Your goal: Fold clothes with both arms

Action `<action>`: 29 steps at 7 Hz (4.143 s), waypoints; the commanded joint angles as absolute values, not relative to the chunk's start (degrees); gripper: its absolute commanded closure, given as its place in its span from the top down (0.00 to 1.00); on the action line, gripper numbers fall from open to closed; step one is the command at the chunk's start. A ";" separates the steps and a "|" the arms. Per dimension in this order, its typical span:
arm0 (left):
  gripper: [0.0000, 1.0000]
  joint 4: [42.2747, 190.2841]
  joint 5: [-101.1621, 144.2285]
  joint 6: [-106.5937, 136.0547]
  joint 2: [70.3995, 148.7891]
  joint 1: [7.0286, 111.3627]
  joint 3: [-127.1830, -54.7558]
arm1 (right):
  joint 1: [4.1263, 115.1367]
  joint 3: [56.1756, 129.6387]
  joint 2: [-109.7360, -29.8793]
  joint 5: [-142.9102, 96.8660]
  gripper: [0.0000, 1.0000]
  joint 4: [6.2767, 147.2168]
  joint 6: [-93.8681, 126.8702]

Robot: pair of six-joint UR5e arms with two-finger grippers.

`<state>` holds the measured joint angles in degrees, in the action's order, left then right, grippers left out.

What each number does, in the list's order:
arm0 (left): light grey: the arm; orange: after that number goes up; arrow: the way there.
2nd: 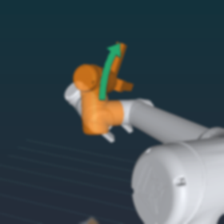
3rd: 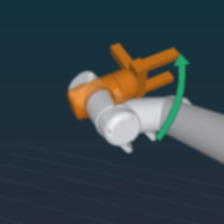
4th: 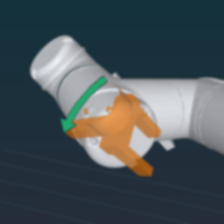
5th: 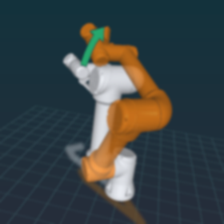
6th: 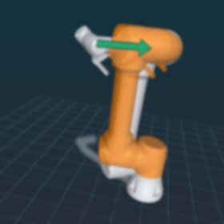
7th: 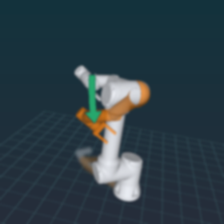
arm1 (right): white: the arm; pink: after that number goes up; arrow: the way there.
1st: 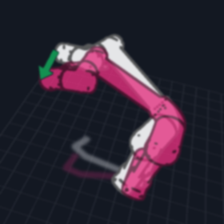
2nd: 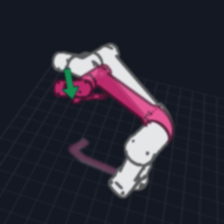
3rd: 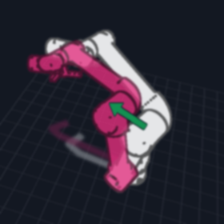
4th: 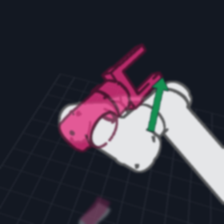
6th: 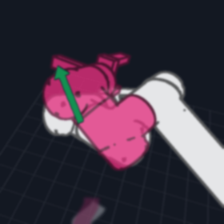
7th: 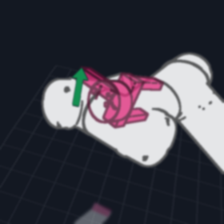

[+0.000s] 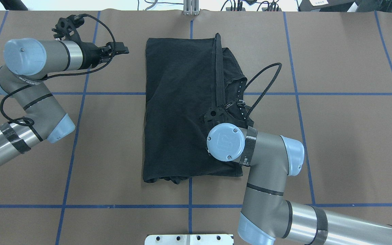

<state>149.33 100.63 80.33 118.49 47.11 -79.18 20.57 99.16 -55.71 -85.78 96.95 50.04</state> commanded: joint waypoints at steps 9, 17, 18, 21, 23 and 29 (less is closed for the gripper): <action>0.91 149.33 100.72 81.12 118.56 47.20 -79.63 | 20.39 97.21 -55.63 -86.66 0.86 96.94 50.19; 0.91 149.50 100.81 81.12 118.56 47.20 -79.72 | 25.23 107.93 -66.28 -92.02 0.83 97.38 43.77; 0.91 149.50 100.81 81.21 118.56 47.20 -79.72 | 25.66 105.32 -60.09 -92.20 0.83 99.21 44.73; 0.92 149.50 100.81 81.30 118.56 47.20 -80.15 | 25.58 92.68 -48.64 -92.11 0.85 98.70 47.45; 0.92 149.50 100.81 81.30 118.56 47.20 -80.16 | 25.58 90.53 -48.16 -91.76 0.85 98.61 47.64; 0.92 149.59 100.81 81.65 118.48 47.20 -80.24 | 26.88 90.18 -50.80 -92.28 0.84 98.18 45.02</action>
<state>149.58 100.81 81.38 118.48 47.20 -80.18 25.95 90.18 -50.20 -91.89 98.47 46.32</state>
